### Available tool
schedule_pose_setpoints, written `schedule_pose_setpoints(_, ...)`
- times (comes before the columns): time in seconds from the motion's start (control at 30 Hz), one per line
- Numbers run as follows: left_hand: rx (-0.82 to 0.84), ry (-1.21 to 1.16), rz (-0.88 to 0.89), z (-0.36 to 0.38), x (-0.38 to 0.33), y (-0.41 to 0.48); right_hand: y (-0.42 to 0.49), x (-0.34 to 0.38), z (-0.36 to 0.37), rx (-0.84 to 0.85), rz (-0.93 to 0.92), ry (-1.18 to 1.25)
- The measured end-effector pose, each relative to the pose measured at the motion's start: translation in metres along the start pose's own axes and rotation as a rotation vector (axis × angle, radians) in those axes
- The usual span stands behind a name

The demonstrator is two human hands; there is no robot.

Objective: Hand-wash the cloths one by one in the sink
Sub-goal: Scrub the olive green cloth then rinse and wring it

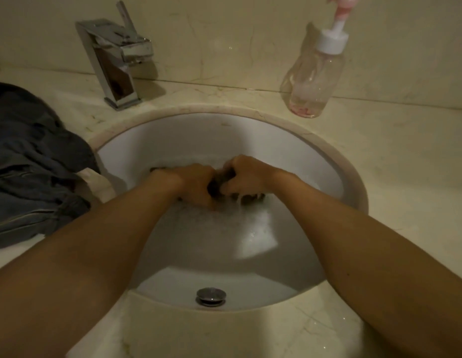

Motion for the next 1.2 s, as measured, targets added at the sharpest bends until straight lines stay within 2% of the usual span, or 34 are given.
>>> schedule_pose_setpoints(0.17, -0.155, -0.190, -0.015, -0.032, 0.003, -0.002, 0.006, 0.005, -0.022, -0.285, -0.081, 0.029)
schedule_pose_setpoints(0.23, -0.260, -0.276, -0.040, -0.043, 0.006, -0.005, 0.007, 0.000, -0.025, -0.334, -0.085, 0.019)
schedule_pose_setpoints(0.47, -0.635, -0.550, -0.051, -0.067, 0.030, -0.016, 0.006, -0.015, -0.021, -0.316, 0.038, -0.169)
schedule_pose_setpoints(0.57, -0.777, -0.563, -0.049, -0.075, 0.035, -0.022, 0.005, -0.014, -0.012, -0.177, 0.065, -0.266)
schedule_pose_setpoints(0.67, -0.782, -0.567, -0.063, -0.076, 0.042, -0.022, 0.002, -0.017, 0.006, 0.078, 0.119, -0.371)
schedule_pose_setpoints(0.73, -0.756, -0.549, -0.086, -0.075, 0.045, -0.022, -0.001, -0.019, 0.014, 0.167, 0.160, -0.401)
schedule_pose_setpoints(1.2, -0.666, -0.514, -0.052, -0.071, 0.035, -0.021, 0.001, -0.017, 0.024, 0.140, 0.176, -0.535)
Point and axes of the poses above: each hand's wrist, its own y-axis towards the middle knuckle, its own z-axis out of the palm, x = y × z, the point moved 4 cm from there along y, towards the middle knuckle, and after that the axes turned 5 degrees about -z, right-handed, at the moved point
